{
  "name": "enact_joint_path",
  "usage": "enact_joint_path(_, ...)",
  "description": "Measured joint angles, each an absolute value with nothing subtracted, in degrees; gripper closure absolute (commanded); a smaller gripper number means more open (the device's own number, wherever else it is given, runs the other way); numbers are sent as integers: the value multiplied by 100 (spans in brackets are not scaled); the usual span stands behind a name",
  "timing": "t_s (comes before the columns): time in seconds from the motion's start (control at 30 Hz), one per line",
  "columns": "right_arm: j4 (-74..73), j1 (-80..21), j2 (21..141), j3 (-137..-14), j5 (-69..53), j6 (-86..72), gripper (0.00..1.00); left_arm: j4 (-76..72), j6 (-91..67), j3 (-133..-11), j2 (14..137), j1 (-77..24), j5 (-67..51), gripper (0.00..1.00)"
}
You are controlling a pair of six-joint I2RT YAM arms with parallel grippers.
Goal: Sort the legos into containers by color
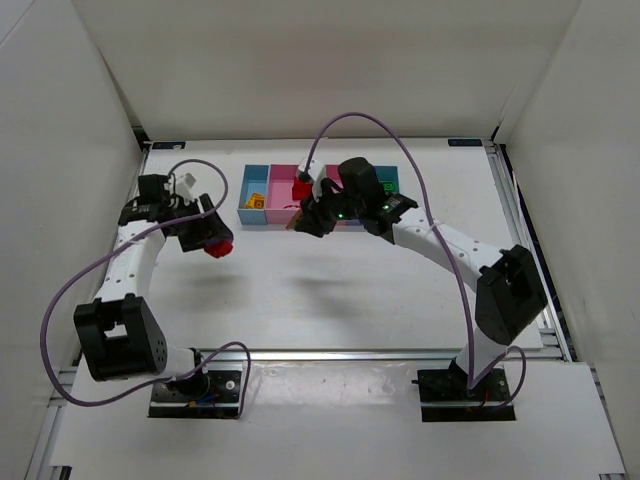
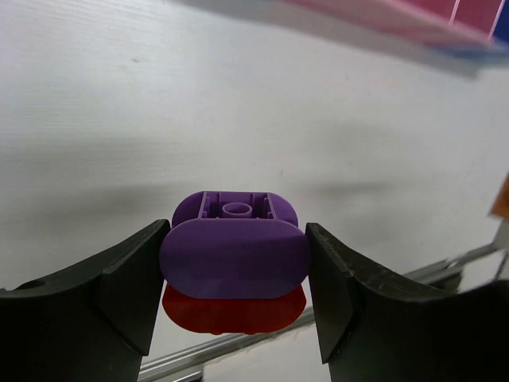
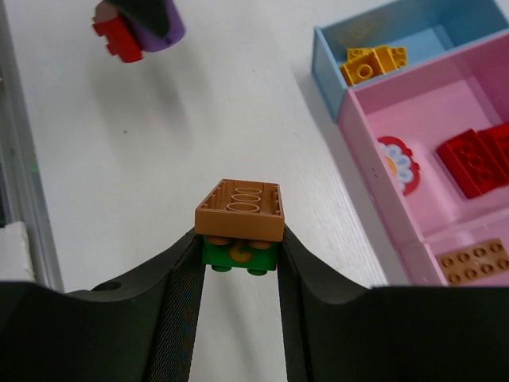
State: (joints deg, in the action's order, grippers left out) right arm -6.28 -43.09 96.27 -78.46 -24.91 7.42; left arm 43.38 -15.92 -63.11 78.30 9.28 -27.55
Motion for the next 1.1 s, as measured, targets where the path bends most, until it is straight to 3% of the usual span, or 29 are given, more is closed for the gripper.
enact_joint_path(0.53, -1149, -3629, 8919, -7404, -2718, 1684, 100, 4698, 716, -6536, 8960, -2246, -2311, 77)
enact_joint_path(0.63, -1380, -3398, 8689, -7312, -2958, 1787, 100, 4700, 906, -6563, 9201, -2399, -2388, 74)
enact_joint_path(0.87, -1778, -2923, 7854, -6799, -3398, 2152, 100, 4685, 1028, -6619, 9749, -2456, -2449, 56)
enact_joint_path(1.1, -2097, -2845, 7590, -6576, -3607, 2333, 100, 4508, 884, -6624, 9804, -2561, -2383, 51)
